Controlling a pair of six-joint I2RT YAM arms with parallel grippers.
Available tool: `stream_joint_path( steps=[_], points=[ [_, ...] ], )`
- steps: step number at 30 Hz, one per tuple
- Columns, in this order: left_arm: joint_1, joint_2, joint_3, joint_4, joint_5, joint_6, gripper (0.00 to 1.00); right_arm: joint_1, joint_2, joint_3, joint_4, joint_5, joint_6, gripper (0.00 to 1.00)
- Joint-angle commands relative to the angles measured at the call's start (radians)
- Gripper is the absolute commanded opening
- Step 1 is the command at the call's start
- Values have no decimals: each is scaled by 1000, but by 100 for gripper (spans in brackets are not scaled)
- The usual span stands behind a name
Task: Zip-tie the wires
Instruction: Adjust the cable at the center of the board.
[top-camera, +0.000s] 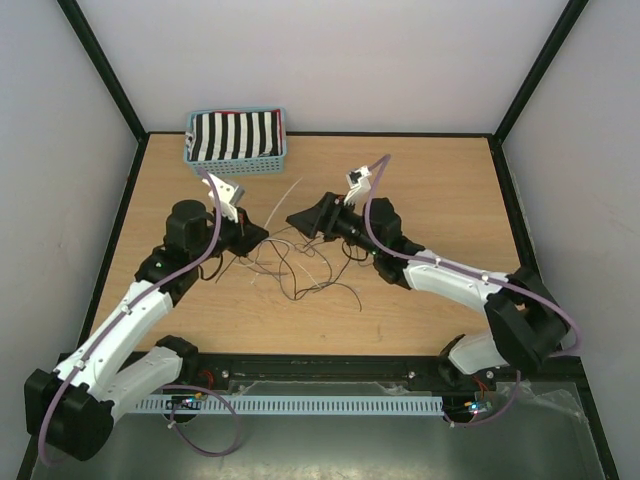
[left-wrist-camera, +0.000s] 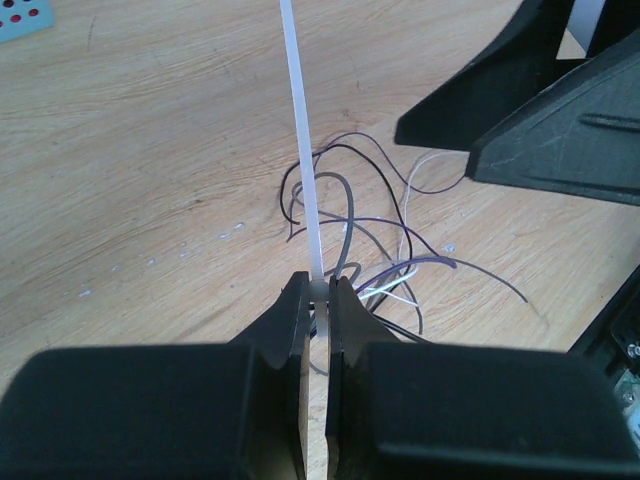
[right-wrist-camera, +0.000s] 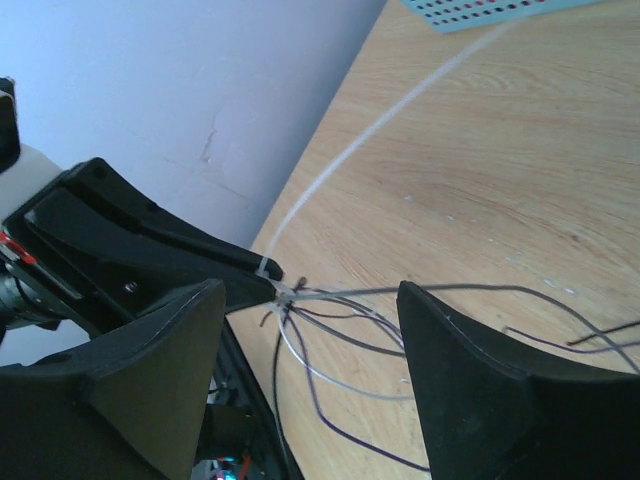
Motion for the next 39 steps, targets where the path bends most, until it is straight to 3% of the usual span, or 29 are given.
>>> stream_joint_path(
  steps=[1, 8, 15, 20, 24, 39],
  points=[
    [-26, 14, 1, 54, 0, 25, 0, 29, 49, 59, 115, 7, 72, 80],
    [-56, 29, 10, 68, -12, 32, 0, 52, 138, 126, 137, 9, 101, 72],
    [-84, 30, 16, 76, -33, 42, 0, 69, 197, 148, 162, 20, 113, 55],
    [-98, 37, 20, 81, -39, 42, 0, 69, 213, 155, 180, 8, 110, 32],
    [-107, 39, 15, 80, -50, 41, 0, 69, 193, 149, 181, 22, 82, 2],
    [-119, 40, -67, 113, -69, 3, 0, -27, 154, 330, -118, 69, -84, 0]
  ],
)
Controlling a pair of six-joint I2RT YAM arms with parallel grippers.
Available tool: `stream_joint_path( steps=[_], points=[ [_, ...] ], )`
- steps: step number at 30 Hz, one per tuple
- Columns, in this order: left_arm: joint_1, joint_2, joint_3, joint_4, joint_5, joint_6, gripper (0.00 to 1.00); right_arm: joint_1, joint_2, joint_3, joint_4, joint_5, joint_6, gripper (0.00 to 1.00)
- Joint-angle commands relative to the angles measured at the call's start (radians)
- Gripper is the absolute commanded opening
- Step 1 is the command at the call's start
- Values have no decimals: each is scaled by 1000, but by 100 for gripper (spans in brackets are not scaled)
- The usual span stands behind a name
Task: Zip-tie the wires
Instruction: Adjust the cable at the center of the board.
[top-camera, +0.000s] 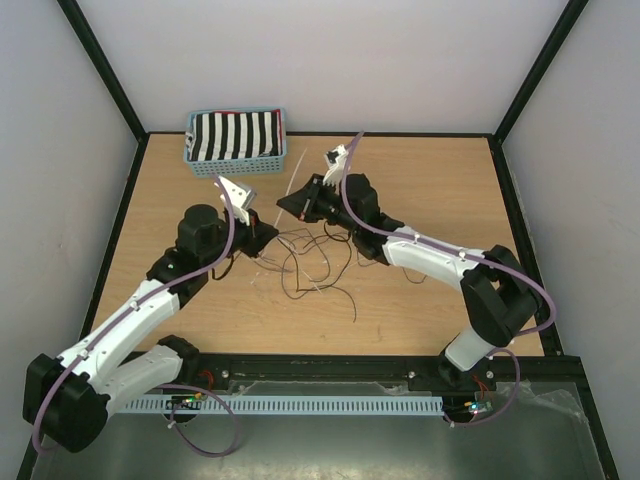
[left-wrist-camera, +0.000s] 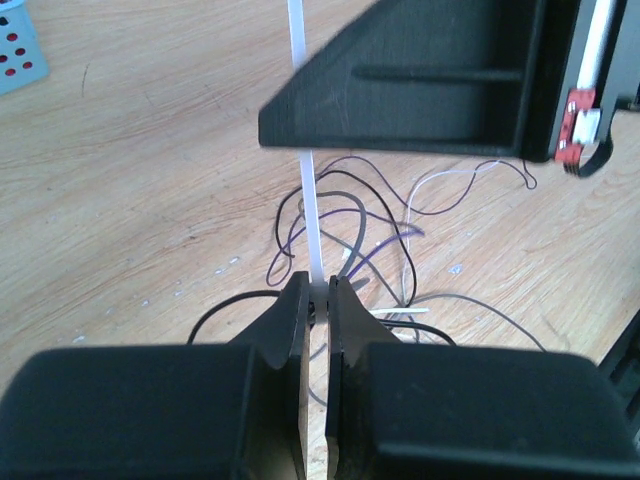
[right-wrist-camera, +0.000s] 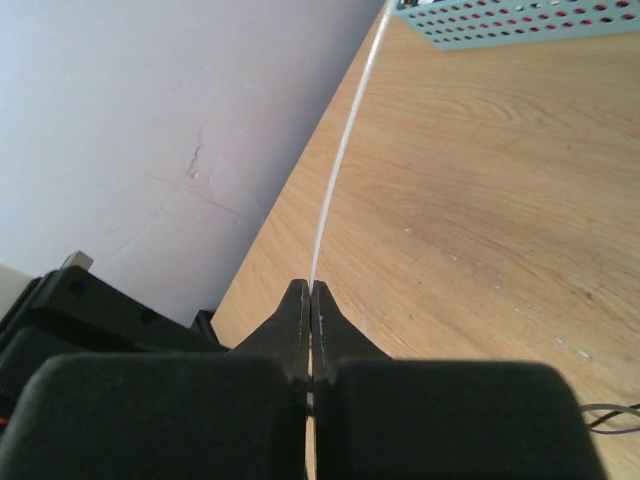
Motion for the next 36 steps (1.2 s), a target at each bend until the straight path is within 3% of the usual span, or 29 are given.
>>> stream_joint_path(
  steps=[1, 10, 16, 30, 36],
  points=[
    [-11, -2, -33, -22, 14, -17, 0, -47, -52, 76, -40, 66, -84, 0],
    [-21, -2, -61, -14, 6, -33, 0, -79, -50, 122, -69, 58, -123, 0],
    [-21, -2, -44, -13, -27, -23, 1, -77, -46, 105, -61, -101, -73, 0],
    [-21, 41, 54, -7, -55, 4, 44, -58, -99, 69, -96, -187, -51, 0],
    [-20, 43, 67, 23, -13, -5, 51, -54, -98, 74, -105, -180, -54, 0]
  ],
)
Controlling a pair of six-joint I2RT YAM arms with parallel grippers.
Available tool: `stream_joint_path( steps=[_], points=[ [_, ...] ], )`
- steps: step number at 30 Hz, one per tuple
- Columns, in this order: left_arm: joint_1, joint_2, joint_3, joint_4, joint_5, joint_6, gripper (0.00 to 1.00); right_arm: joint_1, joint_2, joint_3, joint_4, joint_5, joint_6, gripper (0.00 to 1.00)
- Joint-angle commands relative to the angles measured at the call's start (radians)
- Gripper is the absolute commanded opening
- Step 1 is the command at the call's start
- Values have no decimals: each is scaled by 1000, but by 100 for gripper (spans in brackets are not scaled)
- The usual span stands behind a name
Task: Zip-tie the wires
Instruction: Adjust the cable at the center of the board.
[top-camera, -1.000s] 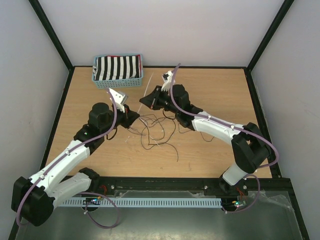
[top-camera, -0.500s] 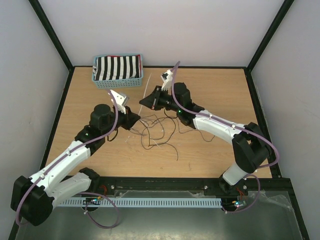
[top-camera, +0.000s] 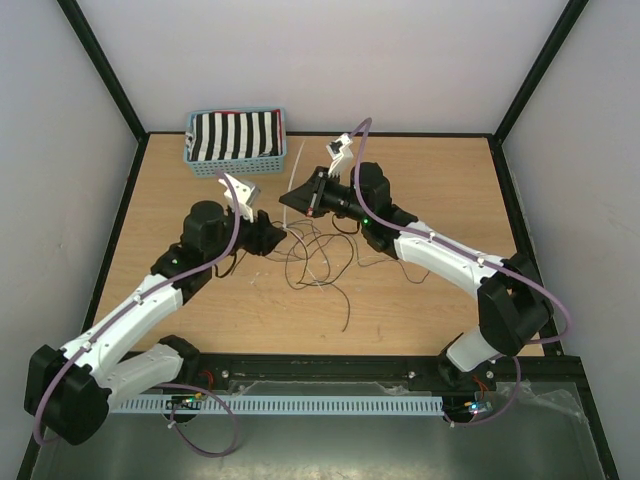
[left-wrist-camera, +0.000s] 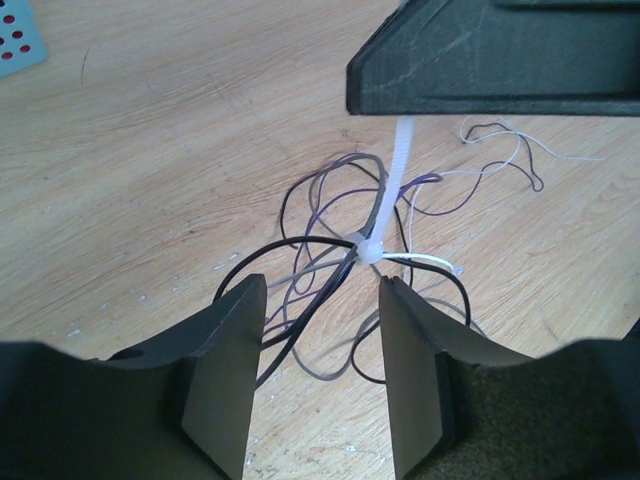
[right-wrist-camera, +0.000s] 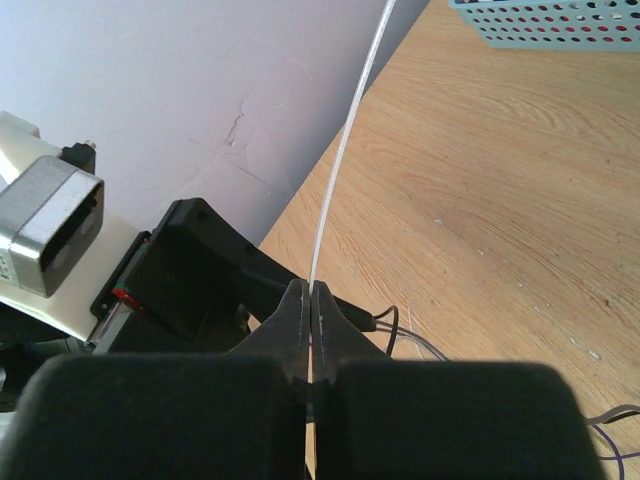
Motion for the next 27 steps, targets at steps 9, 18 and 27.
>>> stream_joint_path(
  steps=[9, 18, 27],
  points=[
    [-1, -19, 41, 105, 28, -39, 40, 6, -15, 11, 24, 7, 12, 0],
    [-6, 42, 46, 180, 33, -46, 35, 15, -9, 12, 27, 10, 12, 0],
    [-7, 73, 64, 196, 17, -7, 35, 18, -6, 8, 38, 0, 24, 0]
  ],
)
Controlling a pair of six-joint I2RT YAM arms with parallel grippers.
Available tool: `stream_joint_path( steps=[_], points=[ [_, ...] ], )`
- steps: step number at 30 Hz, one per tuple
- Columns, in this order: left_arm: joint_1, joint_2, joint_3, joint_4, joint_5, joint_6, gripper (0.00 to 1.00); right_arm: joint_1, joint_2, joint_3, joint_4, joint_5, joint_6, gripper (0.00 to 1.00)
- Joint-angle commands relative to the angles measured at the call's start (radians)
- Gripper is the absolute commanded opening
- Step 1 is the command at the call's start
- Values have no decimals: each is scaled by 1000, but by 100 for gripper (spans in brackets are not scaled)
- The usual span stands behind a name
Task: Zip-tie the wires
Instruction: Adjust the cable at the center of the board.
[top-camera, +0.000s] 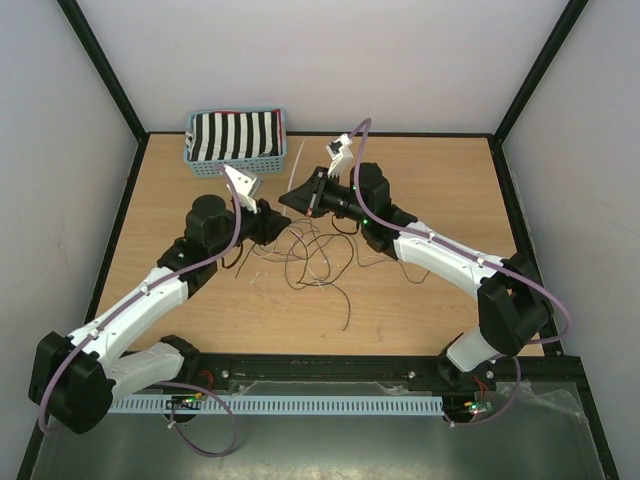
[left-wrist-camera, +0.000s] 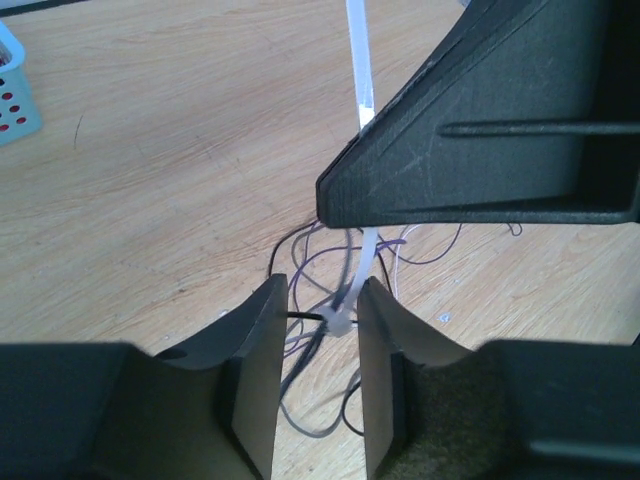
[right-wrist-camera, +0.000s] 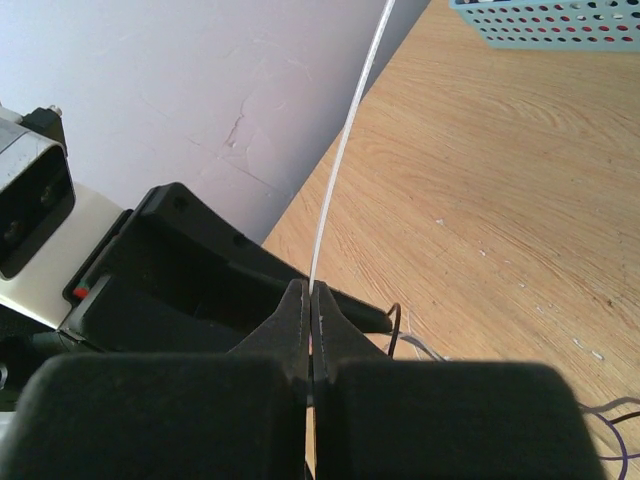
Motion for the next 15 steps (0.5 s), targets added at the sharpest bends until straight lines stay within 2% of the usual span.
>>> stream_joint_path(
  steps=[1, 3, 7, 15],
  points=[
    [-5, 16, 41, 59, 2, 20, 29, 7, -6, 8, 41, -7, 15, 0],
    [-5, 21, 41, 67, 9, 27, 18, 7, -6, 7, 41, -7, 18, 0],
    [-10, 30, 32, 69, 13, 34, 8, 7, -17, 5, 41, 28, 8, 0],
    [-16, 16, -43, 79, 8, 11, 6, 6, -21, 105, -35, 112, -62, 0]
  ],
)
